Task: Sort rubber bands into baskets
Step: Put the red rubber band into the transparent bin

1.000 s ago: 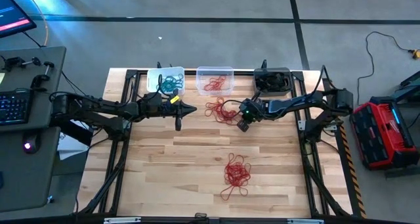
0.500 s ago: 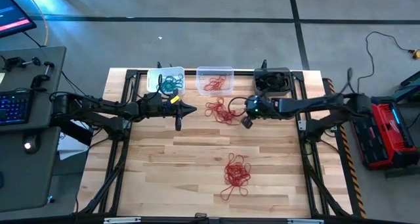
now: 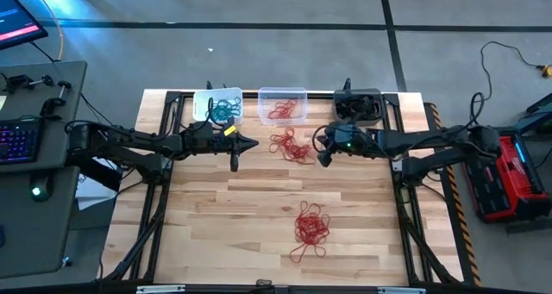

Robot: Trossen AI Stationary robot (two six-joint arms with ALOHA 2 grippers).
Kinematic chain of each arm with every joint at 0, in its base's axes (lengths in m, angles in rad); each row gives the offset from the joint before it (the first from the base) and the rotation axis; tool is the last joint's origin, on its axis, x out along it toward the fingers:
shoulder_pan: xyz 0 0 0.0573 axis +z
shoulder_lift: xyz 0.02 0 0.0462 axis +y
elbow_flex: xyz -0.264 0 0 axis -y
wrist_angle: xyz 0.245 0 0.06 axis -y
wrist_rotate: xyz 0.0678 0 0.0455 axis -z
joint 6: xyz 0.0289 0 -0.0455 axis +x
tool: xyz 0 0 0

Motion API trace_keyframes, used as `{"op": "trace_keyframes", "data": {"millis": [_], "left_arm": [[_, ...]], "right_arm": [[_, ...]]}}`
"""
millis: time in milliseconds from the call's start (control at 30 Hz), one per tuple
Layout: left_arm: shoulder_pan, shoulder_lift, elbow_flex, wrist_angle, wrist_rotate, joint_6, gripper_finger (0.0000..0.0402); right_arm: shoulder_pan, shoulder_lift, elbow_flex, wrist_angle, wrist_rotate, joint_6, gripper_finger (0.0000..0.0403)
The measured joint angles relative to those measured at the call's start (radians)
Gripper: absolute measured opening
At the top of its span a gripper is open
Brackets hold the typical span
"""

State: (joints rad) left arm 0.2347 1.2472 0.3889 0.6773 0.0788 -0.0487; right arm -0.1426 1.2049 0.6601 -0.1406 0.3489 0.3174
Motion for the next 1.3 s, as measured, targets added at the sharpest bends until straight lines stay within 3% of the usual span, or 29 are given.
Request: {"op": "trace_keyframes", "data": {"millis": [867,1100,1300], "left_arm": [[-0.001,0.000,0.000,0.001,-0.057,0.016,0.0000],[-0.001,0.000,0.000,0.001,-0.057,0.016,0.0000],[-0.002,0.000,0.000,0.001,-0.039,0.016,0.0000]], "right_arm": [[-0.103,0.000,0.001,0.389,-0.108,-0.121,0.0000],[-0.113,0.000,0.006,0.422,-0.135,-0.141,0.0000],[-0.113,0.051,0.110,0.363,-0.148,-0.195,0.0000]]}}
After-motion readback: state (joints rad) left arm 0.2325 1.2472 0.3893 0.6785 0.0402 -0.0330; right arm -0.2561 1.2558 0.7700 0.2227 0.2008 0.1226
